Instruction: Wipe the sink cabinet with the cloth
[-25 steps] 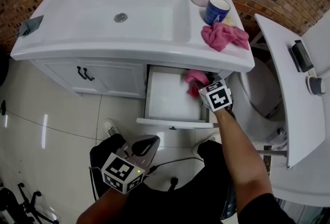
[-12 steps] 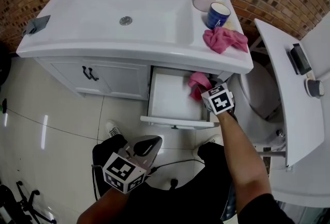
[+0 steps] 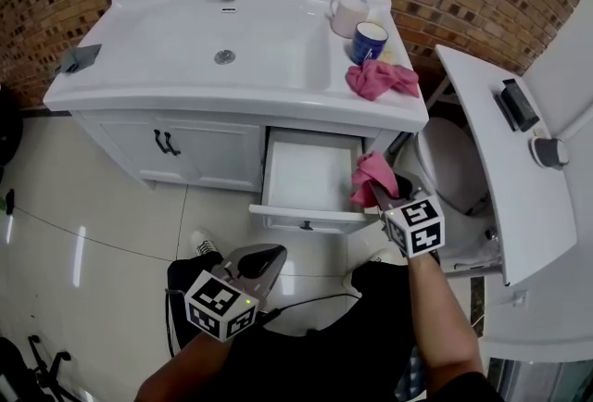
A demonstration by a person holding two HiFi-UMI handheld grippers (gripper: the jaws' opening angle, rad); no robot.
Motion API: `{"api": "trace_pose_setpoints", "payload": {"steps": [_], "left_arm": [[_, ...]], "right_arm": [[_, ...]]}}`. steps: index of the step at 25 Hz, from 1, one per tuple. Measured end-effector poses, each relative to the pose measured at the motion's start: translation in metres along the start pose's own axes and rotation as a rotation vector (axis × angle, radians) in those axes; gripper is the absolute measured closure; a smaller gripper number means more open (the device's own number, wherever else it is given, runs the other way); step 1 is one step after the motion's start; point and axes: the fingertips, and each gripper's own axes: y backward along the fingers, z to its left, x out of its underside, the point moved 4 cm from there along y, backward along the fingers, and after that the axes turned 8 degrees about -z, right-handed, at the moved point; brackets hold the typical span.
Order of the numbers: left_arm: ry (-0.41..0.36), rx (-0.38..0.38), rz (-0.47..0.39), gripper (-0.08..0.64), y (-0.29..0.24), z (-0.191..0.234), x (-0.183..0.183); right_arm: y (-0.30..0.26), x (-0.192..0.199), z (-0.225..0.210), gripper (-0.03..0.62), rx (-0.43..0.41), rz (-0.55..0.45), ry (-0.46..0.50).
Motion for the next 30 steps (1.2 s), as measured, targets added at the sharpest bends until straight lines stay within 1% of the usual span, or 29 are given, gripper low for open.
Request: {"api": "trace_pose_setpoints", "payload": {"steps": [2, 3, 6, 8, 11, 13, 18, 21, 25, 30], "left_arm": [[0.026, 0.005, -0.021, 0.555, 0.004, -0.004, -0.004], [0.044, 0.006, -0.033, 0.555, 0.006, -0.005, -0.006], [0.071, -0.006, -0.051, 0.555, 0.009, -0.008, -0.007], [0.064, -0.011, -0.055, 0.555, 0.014, -0.012, -0.010], [0.047, -0.009, -0.077, 0.555, 0.021, -0.017, -0.023], [0.037, -0.010, -0.095, 0.555, 0.025, -0.019, -0.032], [0.019, -0.022, -0.113, 0.555, 0.036, -0.029, -0.040], [0.010, -0.024, -0.110, 0.555, 0.041, -0.036, -0.038], [-0.038, -0.025, -0.085, 0.555, 0.046, -0.047, -0.034], [-0.023, -0.030, -0.083, 0.555, 0.050, -0.049, -0.029]], "right_arm": [[0.026, -0.006, 0.006, 0.497, -0.003, -0.042, -0.032], [0.039, -0.008, 0.010, 0.497, -0.007, -0.071, -0.064], [0.077, -0.009, 0.022, 0.497, -0.032, -0.169, -0.216], [0.098, -0.007, 0.031, 0.497, -0.037, -0.219, -0.305], [0.121, -0.003, 0.040, 0.497, -0.031, -0.252, -0.399], [0.133, -0.004, 0.045, 0.495, -0.039, -0.281, -0.444], [0.163, -0.008, 0.057, 0.495, -0.063, -0.327, -0.508], [0.181, -0.006, 0.070, 0.495, -0.074, -0.332, -0.542], [0.202, -0.001, 0.094, 0.497, -0.096, -0.324, -0.543], [0.209, 0.010, 0.122, 0.497, -0.124, -0.271, -0.497]]}}
